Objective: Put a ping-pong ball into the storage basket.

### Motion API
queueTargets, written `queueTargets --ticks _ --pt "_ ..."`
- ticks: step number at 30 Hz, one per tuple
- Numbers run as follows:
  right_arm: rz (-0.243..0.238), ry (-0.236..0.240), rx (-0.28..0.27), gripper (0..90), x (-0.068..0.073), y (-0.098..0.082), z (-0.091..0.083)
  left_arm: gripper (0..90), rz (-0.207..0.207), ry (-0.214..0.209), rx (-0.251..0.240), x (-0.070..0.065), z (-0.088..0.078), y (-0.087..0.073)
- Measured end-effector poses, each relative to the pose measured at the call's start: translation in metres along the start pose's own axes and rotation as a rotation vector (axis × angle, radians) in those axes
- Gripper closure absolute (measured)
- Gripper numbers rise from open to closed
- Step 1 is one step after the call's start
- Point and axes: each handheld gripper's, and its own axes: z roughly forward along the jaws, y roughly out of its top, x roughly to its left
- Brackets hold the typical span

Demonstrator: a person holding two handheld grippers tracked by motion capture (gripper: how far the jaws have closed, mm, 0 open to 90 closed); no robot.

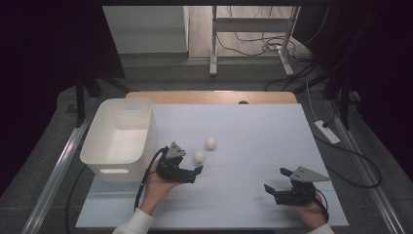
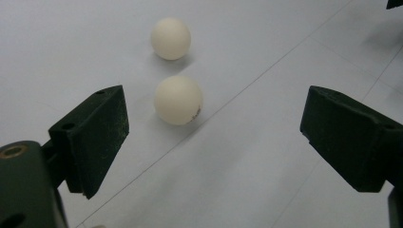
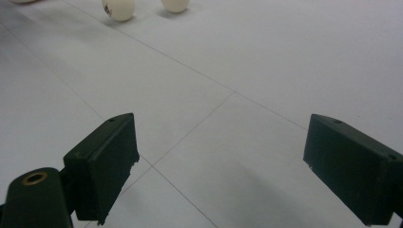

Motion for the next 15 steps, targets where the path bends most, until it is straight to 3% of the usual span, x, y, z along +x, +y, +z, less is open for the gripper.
queueTargets --ticks 15 --pt "-0.004 0.004 -0.004 10.8 0.0 0.0 0.0 9.7 -0.001 0.013 0.045 0.003 0.018 0.003"
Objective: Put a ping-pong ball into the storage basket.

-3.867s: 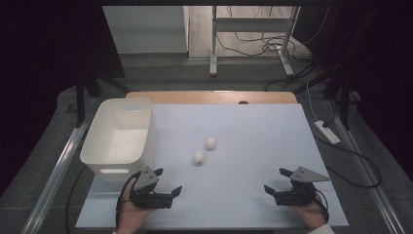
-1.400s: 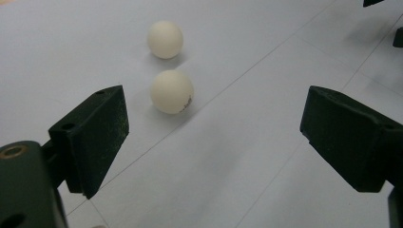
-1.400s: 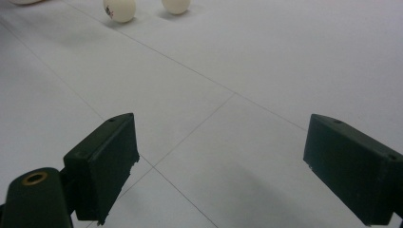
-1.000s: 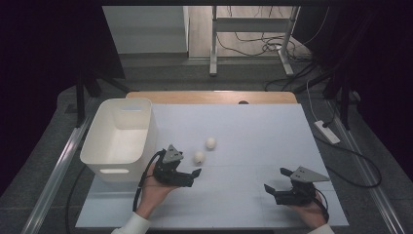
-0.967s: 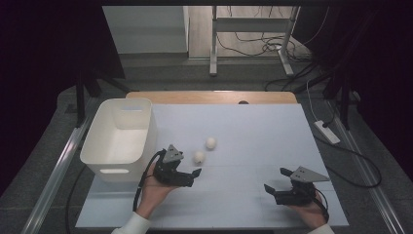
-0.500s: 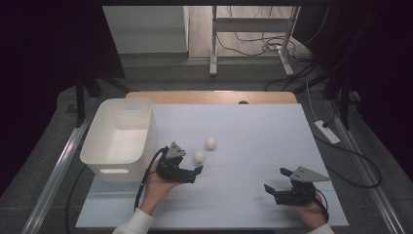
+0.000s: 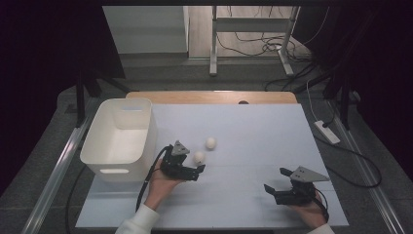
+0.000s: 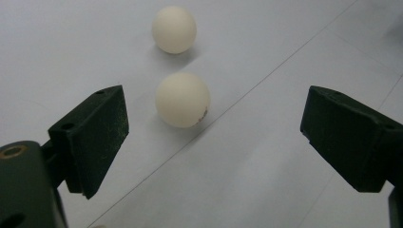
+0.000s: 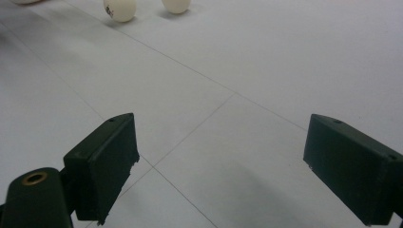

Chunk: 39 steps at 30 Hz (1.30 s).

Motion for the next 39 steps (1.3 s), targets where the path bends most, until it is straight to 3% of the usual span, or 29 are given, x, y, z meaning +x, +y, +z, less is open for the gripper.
queueTargets --ticks 39 --pt "-0.005 -0.006 0.007 10.8 -0.001 0.0 0.0 9.5 -0.014 -0.004 0.108 0.014 0.039 0.013"
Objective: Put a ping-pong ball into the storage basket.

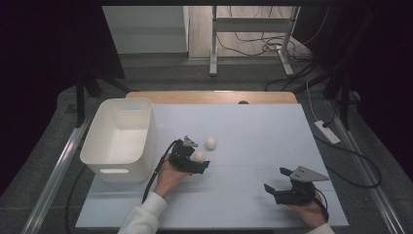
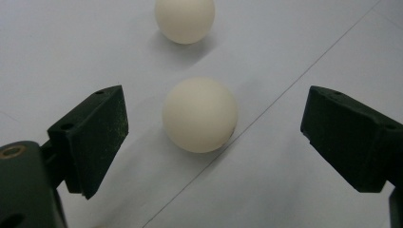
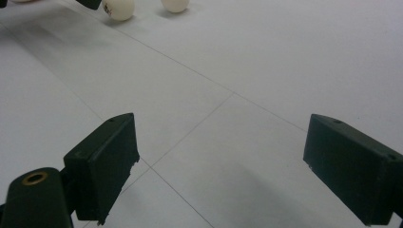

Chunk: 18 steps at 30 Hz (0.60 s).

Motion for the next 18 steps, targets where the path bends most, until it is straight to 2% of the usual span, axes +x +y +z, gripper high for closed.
queueTargets --ticks 7,18 --pt "-0.001 0.0 0.002 10.8 0.0 0.0 0.0 9.5 -0.011 0.011 0.019 0.005 0.007 0.001" --pt "0.0 -0.001 0.004 10.8 0.0 0.0 0.001 10.6 -0.025 0.003 0.035 0.01 0.014 -0.001"
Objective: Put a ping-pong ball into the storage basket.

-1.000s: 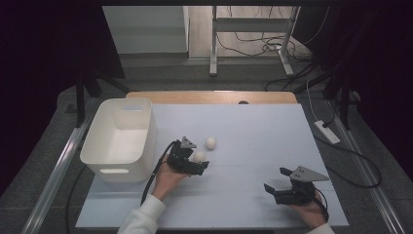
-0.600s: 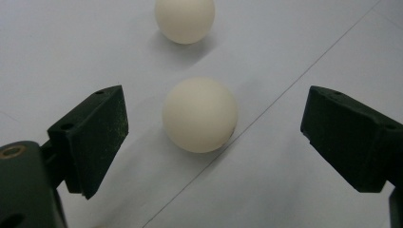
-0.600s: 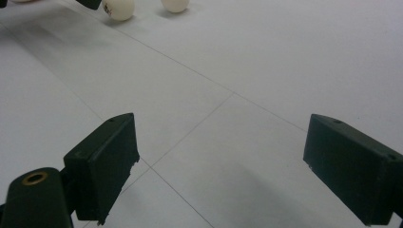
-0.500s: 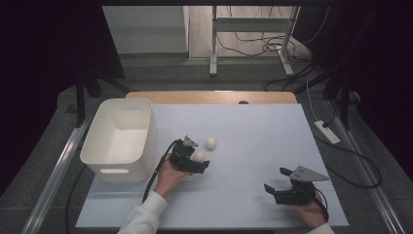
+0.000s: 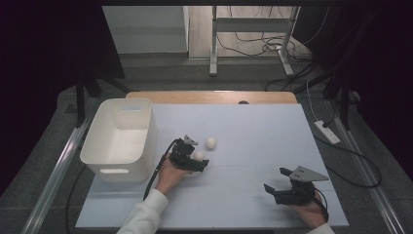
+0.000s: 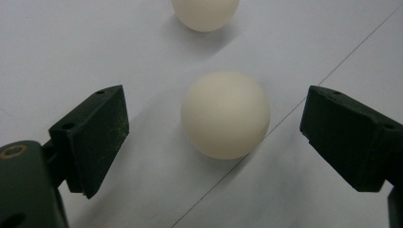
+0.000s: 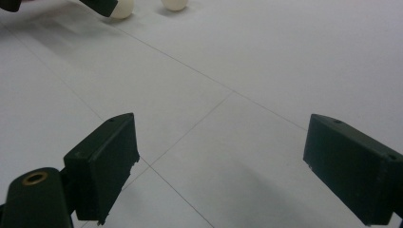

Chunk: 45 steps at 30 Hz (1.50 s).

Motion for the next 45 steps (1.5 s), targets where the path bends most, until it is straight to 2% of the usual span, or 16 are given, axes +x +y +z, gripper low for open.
queueTargets --ticks 3,8,16,20,29,38,45 --pt "0.0 0.002 0.001 10.8 0.0 0.0 0.0 12.2 0.0 -0.003 -0.001 0.001 0.0 0.0" --pt "-0.001 0.001 0.001 10.8 0.0 0.0 0.0 19.8 0.003 -0.012 -0.006 0.002 -0.001 0.0" --pt "-0.001 0.001 -0.002 10.8 0.0 0.0 0.0 39.9 0.017 -0.018 0.0 0.003 0.0 -0.001" --pt "-0.003 -0.004 0.0 10.8 0.0 0.0 0.0 49.9 0.023 -0.018 -0.015 0.002 -0.002 -0.001" --pt "-0.003 -0.004 -0.005 10.8 0.0 0.0 -0.002 50.7 0.03 -0.017 -0.028 0.004 -0.007 -0.001" --pt "0.0 -0.011 -0.002 10.9 0.0 -0.001 -0.002 50.7 0.041 -0.035 -0.09 -0.002 -0.024 -0.002" --pt "0.003 -0.015 -0.004 10.9 0.0 -0.001 -0.002 50.6 0.054 -0.063 -0.113 -0.007 -0.034 -0.003"
